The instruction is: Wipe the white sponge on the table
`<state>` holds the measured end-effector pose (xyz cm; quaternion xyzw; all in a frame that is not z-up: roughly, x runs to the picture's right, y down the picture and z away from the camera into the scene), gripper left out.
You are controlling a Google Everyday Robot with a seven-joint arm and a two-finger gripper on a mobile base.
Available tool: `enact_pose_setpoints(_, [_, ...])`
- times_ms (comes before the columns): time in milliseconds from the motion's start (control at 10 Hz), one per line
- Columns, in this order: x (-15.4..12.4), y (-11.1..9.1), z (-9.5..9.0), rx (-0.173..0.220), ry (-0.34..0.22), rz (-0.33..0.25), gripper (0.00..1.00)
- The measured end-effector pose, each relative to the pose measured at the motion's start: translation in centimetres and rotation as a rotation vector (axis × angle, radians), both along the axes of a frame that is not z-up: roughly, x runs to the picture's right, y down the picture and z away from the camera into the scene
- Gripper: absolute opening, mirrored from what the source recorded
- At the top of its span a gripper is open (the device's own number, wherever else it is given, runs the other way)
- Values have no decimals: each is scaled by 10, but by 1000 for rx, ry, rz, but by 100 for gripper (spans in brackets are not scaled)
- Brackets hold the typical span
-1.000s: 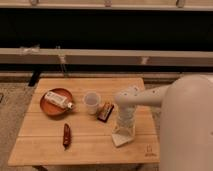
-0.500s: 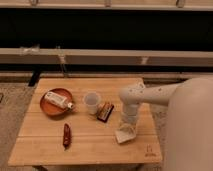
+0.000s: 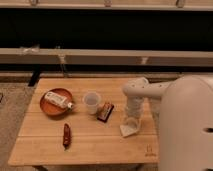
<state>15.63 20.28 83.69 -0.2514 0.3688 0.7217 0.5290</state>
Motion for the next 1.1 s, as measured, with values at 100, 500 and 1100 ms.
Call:
enact_pose_setpoints(100, [5, -3, 7, 1, 10, -7, 0])
enact_pose_setpoints(500, [10, -17, 24, 22, 22, -20, 0])
enact_pose_setpoints(1100, [-22, -50, 28, 89, -28, -30, 0])
